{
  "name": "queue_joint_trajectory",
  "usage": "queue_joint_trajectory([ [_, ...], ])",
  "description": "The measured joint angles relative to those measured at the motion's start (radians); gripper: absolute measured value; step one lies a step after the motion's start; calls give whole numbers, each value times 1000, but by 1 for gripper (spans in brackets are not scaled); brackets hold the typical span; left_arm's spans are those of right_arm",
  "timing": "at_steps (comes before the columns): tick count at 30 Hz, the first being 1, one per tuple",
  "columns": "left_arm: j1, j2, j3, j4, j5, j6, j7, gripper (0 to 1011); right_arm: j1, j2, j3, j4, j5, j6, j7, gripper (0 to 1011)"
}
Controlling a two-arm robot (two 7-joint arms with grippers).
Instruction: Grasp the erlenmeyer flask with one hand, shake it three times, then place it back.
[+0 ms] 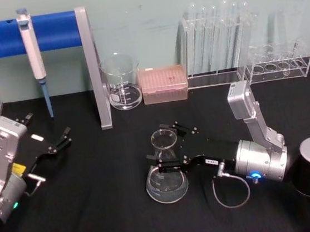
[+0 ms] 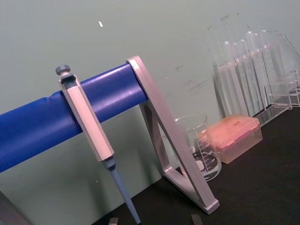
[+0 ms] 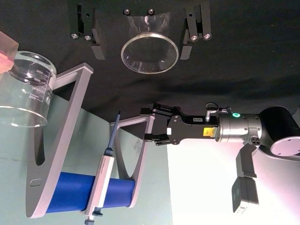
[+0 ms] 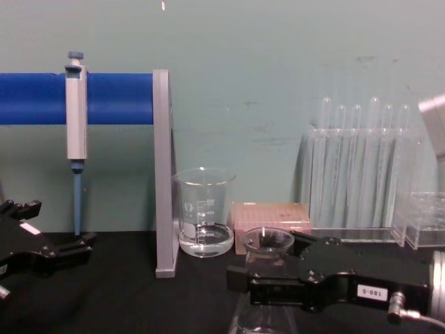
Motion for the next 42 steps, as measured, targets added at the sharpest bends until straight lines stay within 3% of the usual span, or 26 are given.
queue_joint_trajectory([
  [29, 0, 0, 0, 0, 0, 0, 0, 1001, 1, 4, -1, -1, 7, 2, 10, 1002],
  [42, 0, 0, 0, 0, 0, 0, 0, 1001, -24, 41, 9, -52, 31, 23, 11, 1003],
])
